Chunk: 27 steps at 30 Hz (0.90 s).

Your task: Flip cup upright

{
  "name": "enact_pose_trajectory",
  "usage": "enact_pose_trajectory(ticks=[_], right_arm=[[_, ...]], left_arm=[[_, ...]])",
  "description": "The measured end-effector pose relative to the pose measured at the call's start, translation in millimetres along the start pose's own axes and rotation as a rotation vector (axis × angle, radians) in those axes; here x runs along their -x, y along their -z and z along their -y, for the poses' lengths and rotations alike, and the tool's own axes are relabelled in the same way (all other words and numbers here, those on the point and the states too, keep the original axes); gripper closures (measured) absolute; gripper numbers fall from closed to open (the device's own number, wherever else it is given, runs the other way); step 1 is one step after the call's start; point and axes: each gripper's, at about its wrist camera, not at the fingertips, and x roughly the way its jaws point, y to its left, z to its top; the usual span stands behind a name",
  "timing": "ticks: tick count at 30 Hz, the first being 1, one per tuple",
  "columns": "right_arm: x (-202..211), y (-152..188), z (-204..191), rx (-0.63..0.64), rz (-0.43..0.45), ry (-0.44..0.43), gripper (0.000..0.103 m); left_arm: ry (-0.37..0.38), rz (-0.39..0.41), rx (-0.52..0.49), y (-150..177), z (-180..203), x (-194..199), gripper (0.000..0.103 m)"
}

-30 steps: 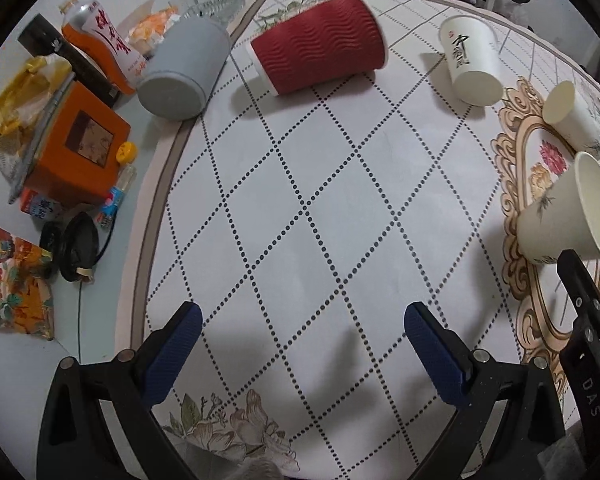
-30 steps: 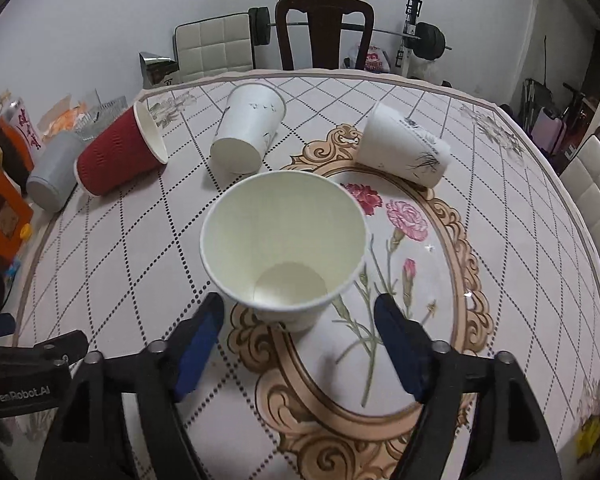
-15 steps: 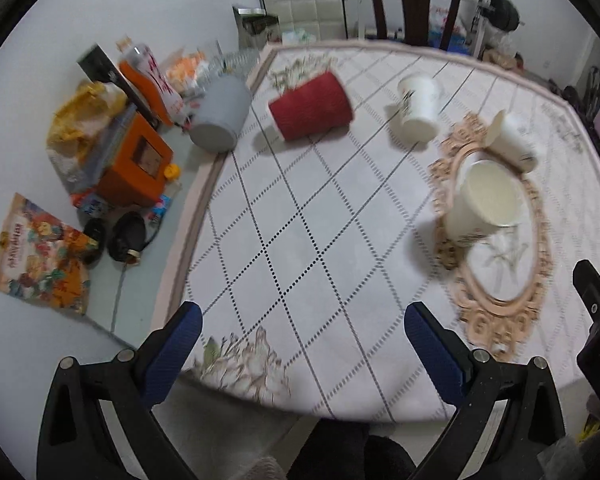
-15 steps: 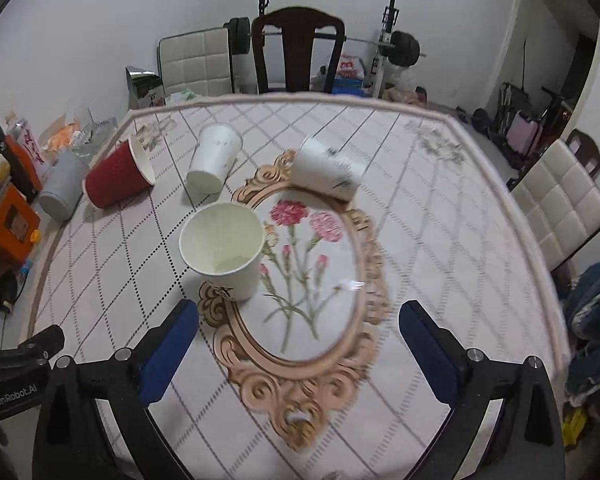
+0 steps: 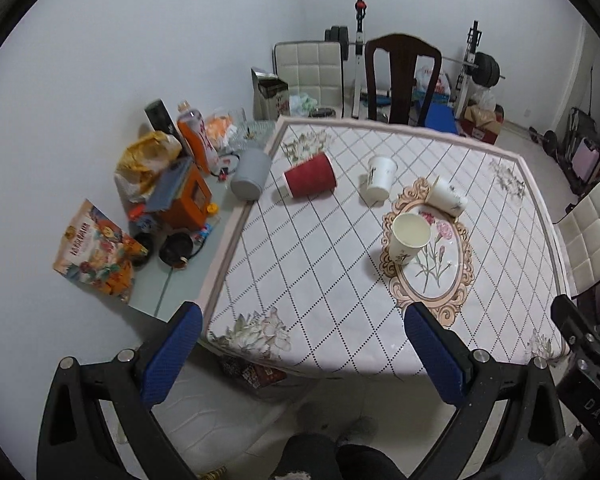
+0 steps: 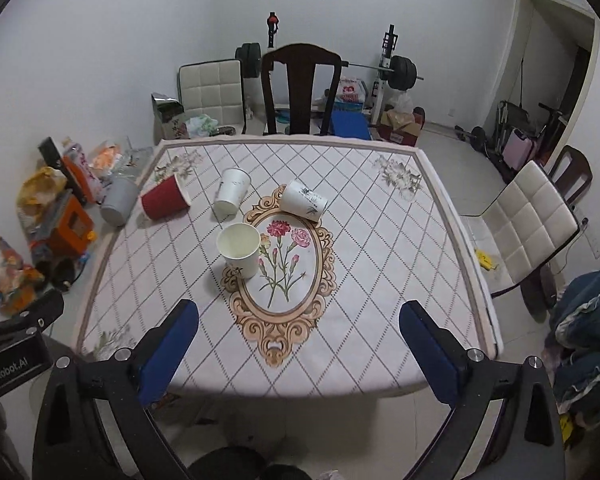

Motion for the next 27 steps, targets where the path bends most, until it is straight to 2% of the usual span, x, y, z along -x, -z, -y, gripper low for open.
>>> enact_pose_trajectory(ticks=[4, 10, 27], right_arm=[[37, -2, 3, -0.007, 0.035, 0.01, 0.001], [66, -6, 0, -0.036, 0.053, 0.018, 0.001], [78, -11, -11, -0.042, 0.053, 0.02, 0.0]], left_arm=[[0.017, 0.03, -0.011, -1, -6, 22, 0.0], [0.026, 0.049, -0.031, -3, -16, 36, 0.0], [0.043, 0.069, -0.033, -2, -24, 45, 0.0]])
